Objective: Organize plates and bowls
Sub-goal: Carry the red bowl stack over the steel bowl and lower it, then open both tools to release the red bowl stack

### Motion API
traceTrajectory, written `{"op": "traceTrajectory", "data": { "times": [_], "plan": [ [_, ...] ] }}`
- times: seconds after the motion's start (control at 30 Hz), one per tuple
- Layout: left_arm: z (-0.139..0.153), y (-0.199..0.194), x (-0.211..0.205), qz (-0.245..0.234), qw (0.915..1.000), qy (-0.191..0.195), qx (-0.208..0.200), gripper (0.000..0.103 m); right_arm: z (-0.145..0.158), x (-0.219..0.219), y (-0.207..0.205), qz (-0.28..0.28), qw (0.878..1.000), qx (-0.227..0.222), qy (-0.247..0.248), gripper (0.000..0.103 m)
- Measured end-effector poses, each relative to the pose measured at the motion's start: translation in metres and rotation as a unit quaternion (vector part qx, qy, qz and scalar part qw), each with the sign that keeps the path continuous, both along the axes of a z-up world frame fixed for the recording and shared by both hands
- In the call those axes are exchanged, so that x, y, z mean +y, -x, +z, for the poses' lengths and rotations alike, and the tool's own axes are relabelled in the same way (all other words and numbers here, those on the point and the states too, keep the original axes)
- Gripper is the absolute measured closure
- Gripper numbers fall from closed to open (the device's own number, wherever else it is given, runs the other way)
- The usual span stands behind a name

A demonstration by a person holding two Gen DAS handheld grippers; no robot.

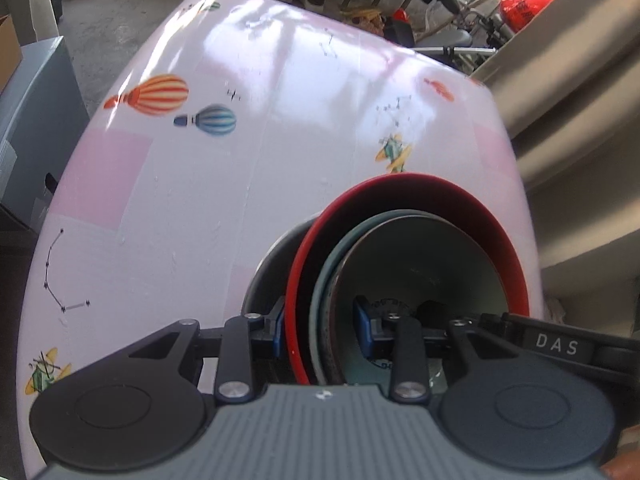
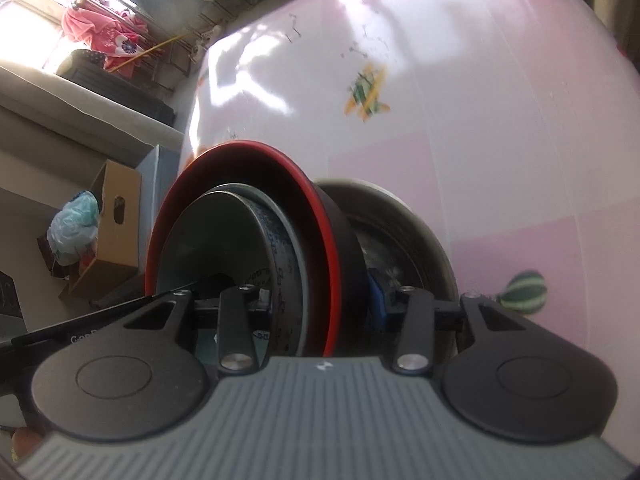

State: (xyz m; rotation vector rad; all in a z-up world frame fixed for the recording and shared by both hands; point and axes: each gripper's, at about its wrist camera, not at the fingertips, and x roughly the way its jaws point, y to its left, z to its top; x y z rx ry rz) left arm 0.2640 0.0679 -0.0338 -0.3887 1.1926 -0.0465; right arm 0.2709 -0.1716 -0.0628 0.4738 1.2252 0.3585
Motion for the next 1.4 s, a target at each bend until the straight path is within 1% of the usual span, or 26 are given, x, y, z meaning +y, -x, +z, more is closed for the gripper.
{"op": "traceTrajectory", "data": {
  "times": [0.13,0.2,0.3,0.43,0.5,0.53,0.6,0.67,0.7,0.73,0.77,0.8,0.87,0.93,1.0,1.03,1.1,1.17,1.27,1.33,1.4],
  "plan": [
    [-0.008,0.005,-0.002,-0.003,1.0000,-0.005,0.005,0.070,-0.018,-0.002,0.009,-0.001,1.000,0.009,0.001,0.063],
    [-0.007,0.004,-0.002,-0.003,1.0000,-0.005,-0.002,0.070,-0.025,-0.004,0.013,0.000,1.000,0.011,0.005,0.063],
    [-0.006,0.003,-0.004,-0.005,0.9999,-0.009,-0.008,0.069,-0.032,-0.006,0.014,-0.002,1.000,0.009,-0.002,0.063],
    [-0.005,0.003,-0.004,-0.008,0.9999,-0.005,-0.007,0.068,-0.033,-0.005,0.014,0.005,1.000,0.003,-0.002,0.061],
    [-0.004,0.005,-0.003,-0.009,0.9999,0.001,-0.012,0.065,-0.031,-0.003,0.013,0.014,1.000,-0.001,0.006,0.059],
    [-0.003,0.007,-0.003,-0.011,0.9998,0.005,-0.017,0.060,-0.030,-0.002,0.012,0.017,1.000,-0.002,0.010,0.057],
    [0.004,0.012,-0.003,-0.017,0.9993,0.011,-0.031,0.054,-0.025,-0.001,0.012,0.026,1.000,-0.012,0.011,0.049],
    [0.013,0.018,-0.003,-0.027,0.9983,0.017,-0.049,0.042,-0.015,0.001,0.013,0.034,0.999,-0.033,0.020,0.031],
    [0.018,0.022,-0.003,-0.031,0.9977,0.017,-0.058,0.039,-0.010,0.001,0.014,0.038,0.998,-0.044,0.027,0.028],
    [0.024,0.026,-0.003,-0.034,0.9968,0.016,-0.070,0.034,-0.005,0.001,0.016,0.039,0.997,-0.054,0.032,0.024],
    [0.029,0.031,-0.003,-0.038,0.9957,0.013,-0.084,0.028,0.001,-0.001,0.019,0.040,0.997,-0.064,0.034,0.023],
    [0.035,0.037,-0.003,-0.042,0.9942,0.010,-0.098,0.026,0.006,-0.004,0.020,0.039,0.996,-0.071,0.034,0.022],
    [0.048,0.051,-0.002,-0.053,0.9902,-0.001,-0.129,0.016,0.016,-0.012,0.029,0.029,0.996,-0.083,0.027,0.021],
    [0.057,0.068,-0.002,-0.066,0.9845,-0.022,-0.161,0.011,0.026,-0.023,0.042,0.015,0.995,-0.099,0.013,0.020],
    [0.064,0.089,-0.002,-0.079,0.9763,-0.054,-0.194,0.005,0.036,-0.034,0.059,0.000,0.993,-0.122,0.003,0.017],
    [0.065,0.101,-0.002,-0.082,0.9715,-0.074,-0.210,0.002,0.042,-0.037,0.070,-0.007,0.990,-0.138,0.002,0.013],
    [0.064,0.124,-0.004,-0.077,0.9626,-0.112,-0.235,0.000,0.050,-0.046,0.094,-0.022,0.985,-0.171,0.008,0.009],
    [0.060,0.144,-0.007,-0.068,0.9567,-0.140,-0.246,0.000,0.055,-0.054,0.121,-0.038,0.978,-0.204,0.025,0.001],
    [0.053,0.169,-0.013,-0.052,0.9505,-0.164,-0.259,0.000,0.052,-0.059,0.160,-0.067,0.965,-0.241,0.072,0.001],
    [0.047,0.183,-0.018,-0.043,0.9502,-0.161,-0.263,0.000,0.044,-0.057,0.180,-0.081,0.959,-0.252,0.104,0.001],
    [0.041,0.194,-0.021,-0.046,0.9493,-0.154,-0.271,0.000,0.036,-0.051,0.195,-0.082,0.953,-0.257,0.134,0.001]
  ]
}}
